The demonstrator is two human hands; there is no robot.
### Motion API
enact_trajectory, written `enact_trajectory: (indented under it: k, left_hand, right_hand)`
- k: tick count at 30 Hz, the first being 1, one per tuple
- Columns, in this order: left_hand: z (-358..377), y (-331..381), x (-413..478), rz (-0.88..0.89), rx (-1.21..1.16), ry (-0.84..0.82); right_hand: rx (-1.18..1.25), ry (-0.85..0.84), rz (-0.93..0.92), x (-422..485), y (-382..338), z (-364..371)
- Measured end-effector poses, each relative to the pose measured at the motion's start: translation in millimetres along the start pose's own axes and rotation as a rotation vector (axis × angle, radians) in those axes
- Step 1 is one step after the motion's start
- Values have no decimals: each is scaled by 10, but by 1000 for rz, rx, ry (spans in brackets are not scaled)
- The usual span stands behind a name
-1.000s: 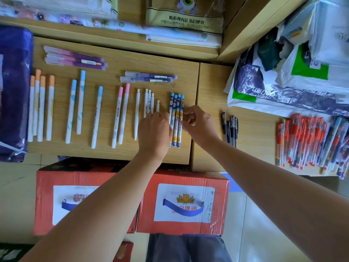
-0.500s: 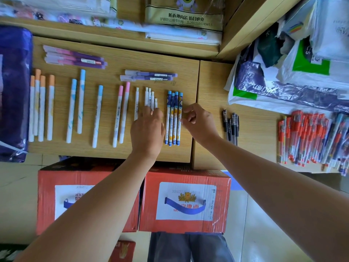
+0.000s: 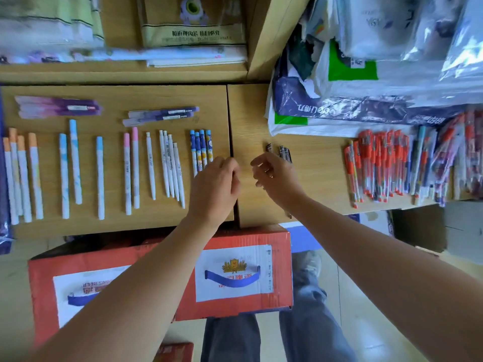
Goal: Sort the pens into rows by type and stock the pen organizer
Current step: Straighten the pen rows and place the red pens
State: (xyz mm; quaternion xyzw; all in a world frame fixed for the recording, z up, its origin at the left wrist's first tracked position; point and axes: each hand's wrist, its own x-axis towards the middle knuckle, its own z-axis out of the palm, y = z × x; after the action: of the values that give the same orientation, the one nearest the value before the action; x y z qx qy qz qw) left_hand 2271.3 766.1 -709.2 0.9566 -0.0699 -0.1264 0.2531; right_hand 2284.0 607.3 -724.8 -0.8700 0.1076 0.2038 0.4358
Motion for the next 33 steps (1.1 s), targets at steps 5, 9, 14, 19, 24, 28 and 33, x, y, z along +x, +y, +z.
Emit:
enact_trajectory:
  k: [5, 9, 14, 19, 24, 28, 33]
  left_hand:
    - [275, 632, 70, 96, -81, -88]
    - [607, 1183, 113, 134, -49, -171]
    - [1115, 1798, 188, 144, 128, -376]
    - [1466, 2295, 231, 62, 173, -356]
    - [1643, 2659, 346, 67, 214, -285]
    - [1639, 2780, 412, -31, 253, -241]
    - [1593, 2808, 430, -119, 324, -227]
  right_hand:
    - [25, 62, 55, -188, 469, -579]
    - [-5, 82, 79, -363, 920, -1127]
    - [-160, 133, 75, -512, 1538, -1838]
    - [-265, 54, 67, -499, 2082, -2357]
    - [-271, -83, -22, -376, 2271, -2559]
    - [-228, -93, -68, -293, 2347, -2685]
    - [-209, -41, -124, -241, 2384, -2761]
